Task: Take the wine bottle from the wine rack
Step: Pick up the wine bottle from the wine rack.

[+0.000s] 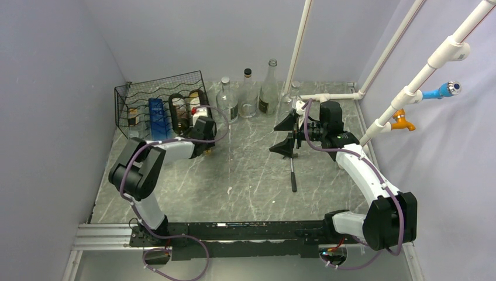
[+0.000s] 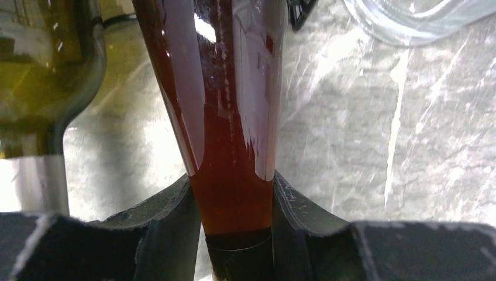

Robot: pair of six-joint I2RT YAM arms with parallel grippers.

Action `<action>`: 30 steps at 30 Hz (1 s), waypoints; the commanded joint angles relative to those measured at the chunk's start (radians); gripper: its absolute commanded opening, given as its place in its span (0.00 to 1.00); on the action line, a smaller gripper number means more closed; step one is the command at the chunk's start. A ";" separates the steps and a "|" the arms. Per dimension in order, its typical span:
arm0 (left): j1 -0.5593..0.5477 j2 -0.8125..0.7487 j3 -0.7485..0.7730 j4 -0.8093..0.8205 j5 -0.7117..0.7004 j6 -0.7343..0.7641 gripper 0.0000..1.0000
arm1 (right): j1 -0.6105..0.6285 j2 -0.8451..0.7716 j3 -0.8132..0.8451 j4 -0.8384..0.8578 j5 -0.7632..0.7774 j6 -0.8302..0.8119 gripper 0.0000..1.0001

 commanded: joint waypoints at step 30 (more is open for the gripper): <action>-0.145 -0.291 -0.186 -0.034 -0.096 -0.086 0.00 | -0.005 -0.012 0.021 0.019 -0.043 -0.037 0.97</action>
